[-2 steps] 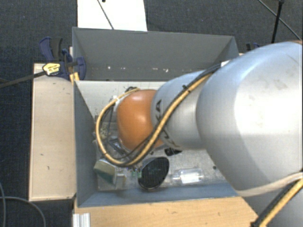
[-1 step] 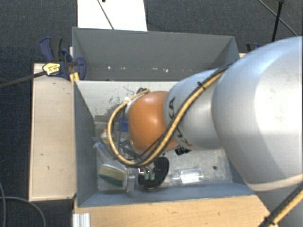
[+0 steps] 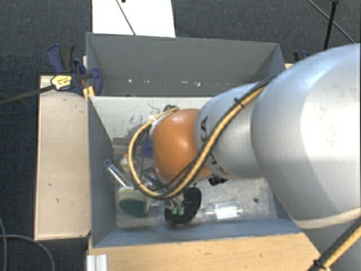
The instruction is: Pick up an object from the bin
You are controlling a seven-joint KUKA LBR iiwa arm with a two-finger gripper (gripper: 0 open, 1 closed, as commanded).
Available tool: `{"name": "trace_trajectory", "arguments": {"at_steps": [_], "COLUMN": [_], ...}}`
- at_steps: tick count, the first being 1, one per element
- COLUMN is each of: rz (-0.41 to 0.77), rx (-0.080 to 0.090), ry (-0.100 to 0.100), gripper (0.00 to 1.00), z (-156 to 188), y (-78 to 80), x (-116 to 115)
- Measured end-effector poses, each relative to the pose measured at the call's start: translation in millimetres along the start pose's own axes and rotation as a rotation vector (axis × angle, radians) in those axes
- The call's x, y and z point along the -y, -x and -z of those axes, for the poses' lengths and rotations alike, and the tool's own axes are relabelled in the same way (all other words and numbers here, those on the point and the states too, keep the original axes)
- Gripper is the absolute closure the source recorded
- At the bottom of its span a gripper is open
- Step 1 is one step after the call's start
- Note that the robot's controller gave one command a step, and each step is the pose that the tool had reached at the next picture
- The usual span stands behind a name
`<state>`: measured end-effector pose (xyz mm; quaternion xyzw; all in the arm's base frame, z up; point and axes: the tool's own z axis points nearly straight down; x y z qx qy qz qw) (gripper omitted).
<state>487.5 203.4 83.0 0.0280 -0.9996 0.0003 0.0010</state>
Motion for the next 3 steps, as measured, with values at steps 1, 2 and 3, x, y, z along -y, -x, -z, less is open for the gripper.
{"name": "trace_trajectory", "arguments": {"at_steps": [1, 2, 3], "rz": [-0.001, -0.107, -0.093], "rx": [0.011, 0.0, 0.012], "ry": [0.004, 0.0, 0.005], "gripper": [1.0, 1.0, 1.0], "z": [133, 89, 198], "y": [3.4, 12.5, 11.2], "x": [-5, 7, 3]}}
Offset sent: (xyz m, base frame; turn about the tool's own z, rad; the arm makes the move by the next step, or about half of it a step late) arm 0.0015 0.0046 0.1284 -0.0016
